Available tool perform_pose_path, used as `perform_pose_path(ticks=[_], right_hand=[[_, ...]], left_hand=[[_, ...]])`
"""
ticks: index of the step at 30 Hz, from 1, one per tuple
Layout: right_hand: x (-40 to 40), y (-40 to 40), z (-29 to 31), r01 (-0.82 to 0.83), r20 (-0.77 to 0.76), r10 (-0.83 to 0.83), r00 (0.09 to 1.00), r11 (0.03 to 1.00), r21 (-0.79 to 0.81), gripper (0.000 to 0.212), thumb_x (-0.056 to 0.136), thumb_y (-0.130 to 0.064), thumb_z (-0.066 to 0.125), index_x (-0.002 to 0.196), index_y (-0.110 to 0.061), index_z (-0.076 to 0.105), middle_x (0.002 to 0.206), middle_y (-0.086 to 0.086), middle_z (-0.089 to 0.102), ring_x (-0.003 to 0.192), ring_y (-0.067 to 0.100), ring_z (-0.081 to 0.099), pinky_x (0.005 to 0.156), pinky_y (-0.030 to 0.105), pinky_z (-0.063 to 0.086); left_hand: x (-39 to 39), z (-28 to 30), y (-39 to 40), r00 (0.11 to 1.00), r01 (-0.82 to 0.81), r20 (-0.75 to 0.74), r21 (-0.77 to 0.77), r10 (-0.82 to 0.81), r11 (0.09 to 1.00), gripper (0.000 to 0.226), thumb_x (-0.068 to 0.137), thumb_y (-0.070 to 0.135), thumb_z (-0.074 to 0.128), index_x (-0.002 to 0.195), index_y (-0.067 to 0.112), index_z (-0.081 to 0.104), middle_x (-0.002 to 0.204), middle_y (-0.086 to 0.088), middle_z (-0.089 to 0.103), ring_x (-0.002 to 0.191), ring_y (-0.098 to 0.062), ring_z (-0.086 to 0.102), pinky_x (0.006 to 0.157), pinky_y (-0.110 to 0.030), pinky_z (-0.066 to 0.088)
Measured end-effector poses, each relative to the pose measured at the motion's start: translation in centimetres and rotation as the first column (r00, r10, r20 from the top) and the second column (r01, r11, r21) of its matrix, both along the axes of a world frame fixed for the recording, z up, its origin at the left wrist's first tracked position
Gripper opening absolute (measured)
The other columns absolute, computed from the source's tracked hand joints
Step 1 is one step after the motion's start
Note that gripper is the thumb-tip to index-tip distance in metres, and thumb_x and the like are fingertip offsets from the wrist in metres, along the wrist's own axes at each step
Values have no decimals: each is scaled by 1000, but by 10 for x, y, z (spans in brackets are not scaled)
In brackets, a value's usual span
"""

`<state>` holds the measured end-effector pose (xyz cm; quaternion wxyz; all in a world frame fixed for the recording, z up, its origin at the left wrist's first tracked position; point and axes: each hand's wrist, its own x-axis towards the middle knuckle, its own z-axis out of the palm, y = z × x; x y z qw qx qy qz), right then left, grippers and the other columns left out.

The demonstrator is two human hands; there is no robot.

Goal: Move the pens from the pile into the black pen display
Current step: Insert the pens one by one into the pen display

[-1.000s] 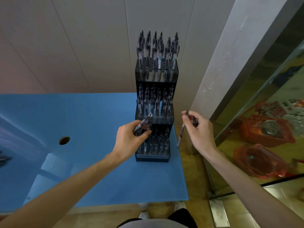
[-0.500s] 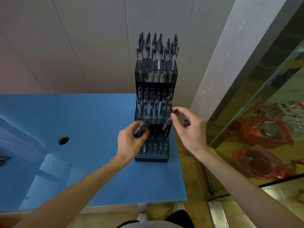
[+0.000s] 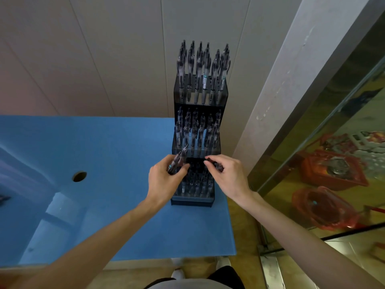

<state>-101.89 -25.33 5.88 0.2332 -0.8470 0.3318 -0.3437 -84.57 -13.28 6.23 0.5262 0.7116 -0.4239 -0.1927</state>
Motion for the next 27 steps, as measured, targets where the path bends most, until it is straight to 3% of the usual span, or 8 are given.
perform_pose_path(ticks=[8, 13, 18, 21, 25, 27], right_hand=[[11, 1, 2, 39, -76, -46, 996, 995, -88, 27, 97, -35, 66, 110, -15, 78, 94, -4, 76, 77, 12, 70, 67, 37, 60], [8, 4, -2, 81, -128, -99, 987, 987, -136, 24, 92, -31, 74, 110, -16, 79, 94, -3, 78, 77, 12, 73, 66, 37, 62], [11, 3, 3, -6, -306, -92, 947, 952, -305, 20, 93, -35, 73, 102, -18, 80, 89, -5, 70, 70, 17, 69, 58, 34, 58], [14, 5, 6, -48, -388, -106, 915, 929, -368, 27, 95, -42, 67, 100, -18, 78, 90, -5, 66, 65, 18, 67, 54, 34, 55], [10, 11, 17, -20, -104, -3, 995, 975, -220, 29, 98, -37, 65, 108, -13, 78, 98, -5, 72, 78, 10, 69, 67, 30, 60], [11, 15, 26, -41, 31, 44, 999, 996, -73, 24, 95, -36, 70, 105, -15, 78, 95, -9, 71, 82, 7, 68, 72, 29, 58]], left_hand=[[1, -1, -1, 1000, 11, -28, -21, -12, 1000, 8, 91, 28, 75, 90, 25, 67, 65, 8, 61, 54, -12, 48, 54, -30, 44], [2, 1, -3, 1000, 13, -20, -34, -14, 999, 12, 91, 25, 74, 90, 27, 62, 70, 11, 61, 58, -26, 56, 55, -40, 51], [0, -1, -4, 1000, 8, 6, -3, -8, 1000, 10, 89, 29, 75, 89, 29, 65, 65, 10, 61, 53, -25, 56, 53, -45, 53], [-2, 0, -4, 1000, 8, 25, -1, -8, 1000, 10, 88, 30, 76, 91, 29, 67, 68, 12, 64, 54, -16, 55, 55, -40, 52], [2, 0, -4, 1000, 20, 22, 2, -20, 1000, 11, 86, 30, 80, 88, 29, 69, 67, 13, 66, 55, -9, 55, 56, -30, 49], [4, -1, -5, 999, 31, 12, 16, -31, 999, 12, 84, 31, 82, 86, 30, 70, 68, 11, 68, 58, -13, 59, 58, -35, 52]])
